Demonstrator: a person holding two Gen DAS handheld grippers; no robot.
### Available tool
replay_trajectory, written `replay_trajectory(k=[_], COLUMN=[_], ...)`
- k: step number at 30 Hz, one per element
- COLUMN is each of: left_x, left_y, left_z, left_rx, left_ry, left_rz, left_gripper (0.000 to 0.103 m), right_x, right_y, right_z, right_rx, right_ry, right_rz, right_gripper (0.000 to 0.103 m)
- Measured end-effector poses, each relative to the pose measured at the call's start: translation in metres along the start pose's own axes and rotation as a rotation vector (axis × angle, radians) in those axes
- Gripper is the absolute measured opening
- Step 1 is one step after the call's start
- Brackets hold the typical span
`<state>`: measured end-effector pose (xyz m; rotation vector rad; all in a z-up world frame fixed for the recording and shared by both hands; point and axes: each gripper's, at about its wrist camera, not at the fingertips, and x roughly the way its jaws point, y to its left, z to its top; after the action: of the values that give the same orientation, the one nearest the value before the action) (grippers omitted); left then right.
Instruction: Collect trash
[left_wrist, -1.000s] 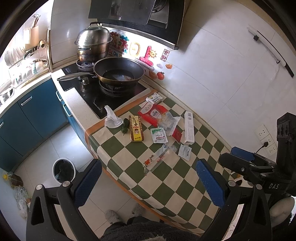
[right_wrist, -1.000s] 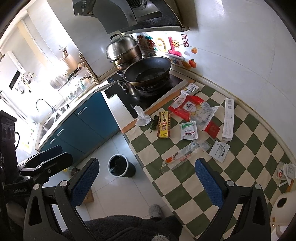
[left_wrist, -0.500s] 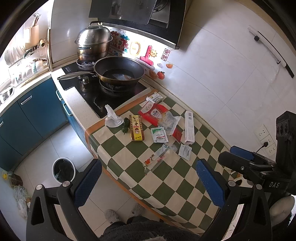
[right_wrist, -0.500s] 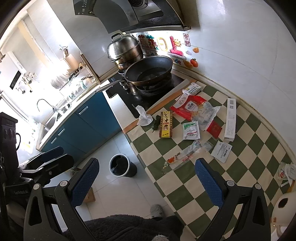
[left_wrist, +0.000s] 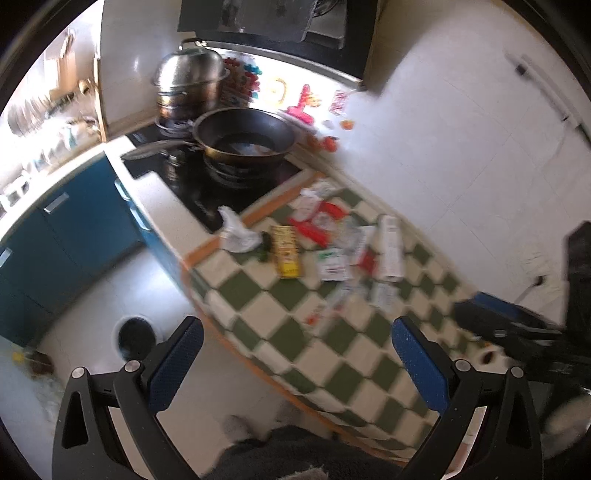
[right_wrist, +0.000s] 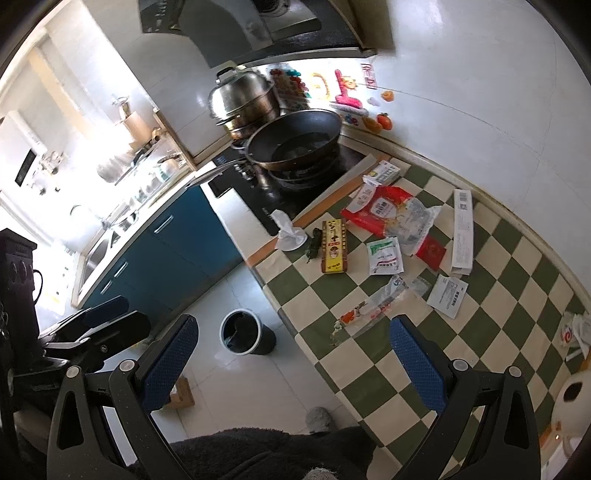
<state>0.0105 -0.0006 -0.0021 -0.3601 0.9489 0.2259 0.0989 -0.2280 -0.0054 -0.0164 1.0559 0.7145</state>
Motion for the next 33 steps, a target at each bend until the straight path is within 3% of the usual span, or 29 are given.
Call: replay_trajectory(k=[5, 8, 12, 15, 19, 24, 26, 28, 30, 33], left_x=[0.056, 0.107, 0.182, 0.244, 0.333, 0.416, 0.435, 0.448, 0.451, 0.447], left_y=[0.007, 0.022, 0.036, 0.034, 0.012, -0.009, -0.013, -0.015, -0.014, -0.012], left_z=[0.02, 0.043, 0.063, 0.074, 0.086, 0.086, 0.082, 0.076, 0.072, 0.068], left_rx=[0.09, 0.093, 0.05, 0.006, -0.041, -0.081, -0.082, -0.07, -0.059, -0.055], left_ry=[-0.029, 0.025, 0.165, 0.278, 0.442, 0.585, 0.612, 0.633, 0.625, 0.587], left_rz=[0.239, 0.306, 0.29, 0.261, 0.149, 0.108, 0.12, 0.156, 0.199, 0.215], left_gripper=[0.103, 0.103, 0.103, 0.103, 0.102, 0.085, 0.083, 0.074, 0.055, 0.055], right_x=[0.026, 0.055, 0.108, 0.152, 0.21, 0.264, 0.28, 0.297, 0.314, 0.334], right_y=[-0.013, -0.049, -0.117, -0.177, -0.241, -0.292, -0.305, -0.314, -0.322, -0.327], right_z=[0.001, 0.016, 0.044, 0.068, 0.092, 0.114, 0.12, 0.124, 0.126, 0.126], right_rx=[0.115, 0.198, 0.305, 0.349, 0.401, 0.436, 0.437, 0.434, 0.425, 0.409], right_ry=[-0.045, -0.055, -0.02, 0.008, 0.077, 0.142, 0.165, 0.19, 0.219, 0.247], right_rz=[-0.155, -0.283, -0.446, -0.496, -0.545, -0.581, -0.582, -0.579, -0.573, -0.564], right_gripper=[0.103, 0.103, 0.103, 0.103, 0.103, 0.103, 0.103, 0.103, 0.103, 0.1])
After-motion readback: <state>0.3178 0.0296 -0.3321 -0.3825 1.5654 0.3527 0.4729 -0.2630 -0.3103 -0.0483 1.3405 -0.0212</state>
